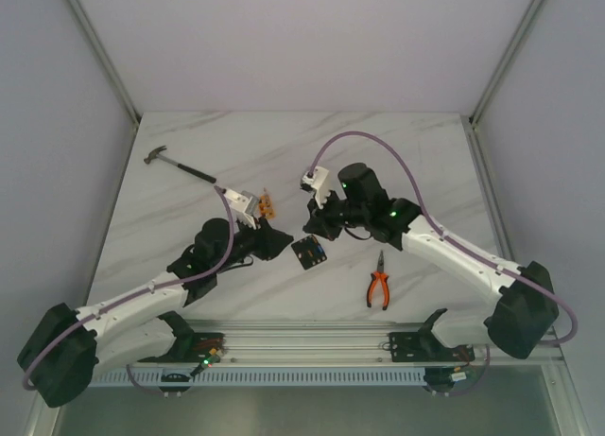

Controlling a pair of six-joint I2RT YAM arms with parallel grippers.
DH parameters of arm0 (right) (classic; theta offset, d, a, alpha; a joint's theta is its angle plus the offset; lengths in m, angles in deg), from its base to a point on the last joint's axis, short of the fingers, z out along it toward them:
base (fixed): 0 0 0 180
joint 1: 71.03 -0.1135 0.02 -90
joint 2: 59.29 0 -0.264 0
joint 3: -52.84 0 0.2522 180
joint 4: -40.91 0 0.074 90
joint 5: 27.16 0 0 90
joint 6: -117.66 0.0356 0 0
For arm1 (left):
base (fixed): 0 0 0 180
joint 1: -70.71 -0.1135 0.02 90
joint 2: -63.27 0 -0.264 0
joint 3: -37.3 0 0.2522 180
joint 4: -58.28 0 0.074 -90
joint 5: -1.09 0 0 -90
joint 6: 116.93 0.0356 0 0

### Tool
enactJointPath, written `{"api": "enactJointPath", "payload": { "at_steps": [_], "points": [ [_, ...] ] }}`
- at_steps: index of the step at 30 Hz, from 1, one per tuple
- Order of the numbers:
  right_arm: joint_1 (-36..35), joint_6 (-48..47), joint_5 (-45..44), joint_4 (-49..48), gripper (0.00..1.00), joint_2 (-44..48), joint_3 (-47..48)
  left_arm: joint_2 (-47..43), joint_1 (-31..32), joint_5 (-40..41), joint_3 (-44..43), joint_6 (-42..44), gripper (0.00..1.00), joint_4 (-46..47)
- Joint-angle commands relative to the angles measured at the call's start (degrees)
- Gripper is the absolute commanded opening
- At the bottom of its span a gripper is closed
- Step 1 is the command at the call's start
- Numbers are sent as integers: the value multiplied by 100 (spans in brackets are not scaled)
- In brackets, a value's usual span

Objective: Snap on the fuse box
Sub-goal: Pick up the fuse from the center of the board, then install the fuse at the fuse box base.

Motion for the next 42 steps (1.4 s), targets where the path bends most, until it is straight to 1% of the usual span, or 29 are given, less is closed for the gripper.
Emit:
{"api": "enactJointPath", "payload": {
  "at_steps": [1, 3, 5, 10, 14, 15, 21, 29, 35, 42],
  "points": [
    [-423, 892, -1853, -320, 0, -250, -72, 173, -44, 809, 338, -1425, 46, -84],
    [-646, 1106, -2458, -280, 0, -445, -33, 305, -48, 847, 469, -1800, 49, 36],
    [-770, 1341, -2863, -289, 0, -642, -9, 476, -56, 842, 541, -2100, 52, 135],
    [-984, 1734, -3667, -326, 0, -1088, 2, 1010, -87, 864, 490, -2610, 52, 145],
    [-1116, 1936, -3836, -528, 0, -1280, -28, 1470, -103, 642, 481, -2890, 52, 474],
    [-1150, 1984, -3882, -565, 0, -1460, -27, 1595, -108, 575, 446, -2945, 52, 532],
    [-1277, 2229, -4206, -593, 0, -1876, 119, 2200, -109, 316, 271, -3235, 46, 762],
    [-1294, 2410, -4300, -593, 0, -2114, 121, 2788, -109, 116, 180, -3509, 39, 1176],
    [-1300, 2446, -4297, -578, 0, -2271, 168, 3081, -109, 95, -27, -3612, 34, 1128],
    [-1305, 2493, -4342, -537, 0, -2386, 204, 3271, -113, 141, -147, -3728, 33, 990]
  ]
}}
